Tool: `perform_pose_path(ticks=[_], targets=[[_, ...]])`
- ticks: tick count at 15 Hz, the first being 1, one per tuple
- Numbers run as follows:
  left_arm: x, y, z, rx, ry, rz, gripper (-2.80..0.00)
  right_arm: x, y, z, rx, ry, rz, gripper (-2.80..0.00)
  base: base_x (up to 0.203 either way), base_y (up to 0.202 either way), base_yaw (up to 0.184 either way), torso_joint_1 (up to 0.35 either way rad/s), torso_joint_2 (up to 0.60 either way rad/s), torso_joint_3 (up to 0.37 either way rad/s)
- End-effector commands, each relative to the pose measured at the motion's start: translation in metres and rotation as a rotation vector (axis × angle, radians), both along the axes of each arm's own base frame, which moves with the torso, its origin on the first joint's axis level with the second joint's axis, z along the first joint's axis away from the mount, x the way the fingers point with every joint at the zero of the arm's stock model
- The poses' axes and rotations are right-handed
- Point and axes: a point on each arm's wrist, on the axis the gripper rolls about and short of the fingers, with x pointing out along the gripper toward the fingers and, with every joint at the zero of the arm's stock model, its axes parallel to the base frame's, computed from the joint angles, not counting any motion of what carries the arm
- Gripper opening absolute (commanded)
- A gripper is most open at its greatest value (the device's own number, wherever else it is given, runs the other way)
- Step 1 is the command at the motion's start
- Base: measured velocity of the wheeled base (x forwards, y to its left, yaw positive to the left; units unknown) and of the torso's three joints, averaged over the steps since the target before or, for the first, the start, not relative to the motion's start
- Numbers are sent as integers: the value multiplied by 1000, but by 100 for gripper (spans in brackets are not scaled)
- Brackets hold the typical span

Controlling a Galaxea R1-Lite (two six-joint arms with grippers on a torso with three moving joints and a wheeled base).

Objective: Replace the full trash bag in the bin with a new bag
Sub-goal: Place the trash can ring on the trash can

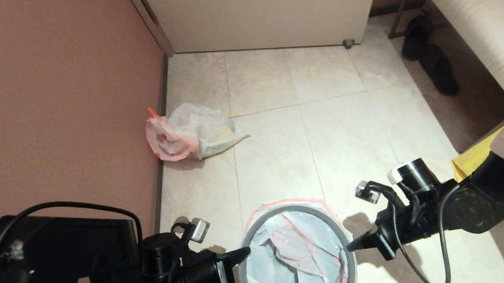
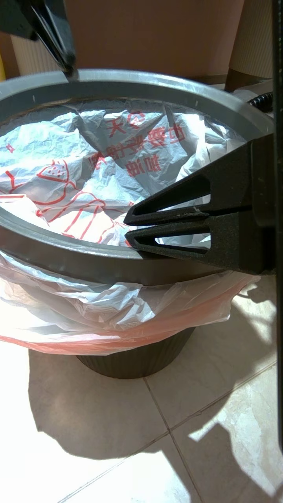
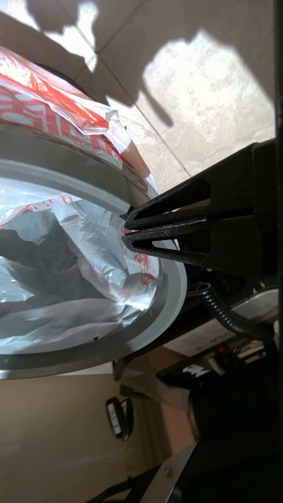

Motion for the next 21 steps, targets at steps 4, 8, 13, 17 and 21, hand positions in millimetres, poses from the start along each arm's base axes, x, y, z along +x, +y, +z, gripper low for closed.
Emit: perform_pose_path(ticks=[4, 8, 13, 17, 21], targets=[[2, -1, 4, -14, -44, -3, -280, -1, 4, -24, -45, -12, 77, -280, 0, 0, 0, 0, 0, 0], [2, -1, 4, -12, -46, 2, -280, -2, 4, -33, -60, -8, 96, -280, 0, 0, 0, 0, 0, 0], [2, -3, 2, -1, -45, 16, -280, 0, 5, -45, -78, 4, 101, -280, 0, 0, 0, 0, 0, 0], [2, -3, 2, -1, -45, 17, -280, 6, 6, -53, -105, 2, 82, -280, 0, 0, 0, 0, 0, 0], [3, -3, 1, 0, -46, 17, -280, 7, 5, -58, -120, 5, 72, -280, 0, 0, 0, 0, 0, 0]])
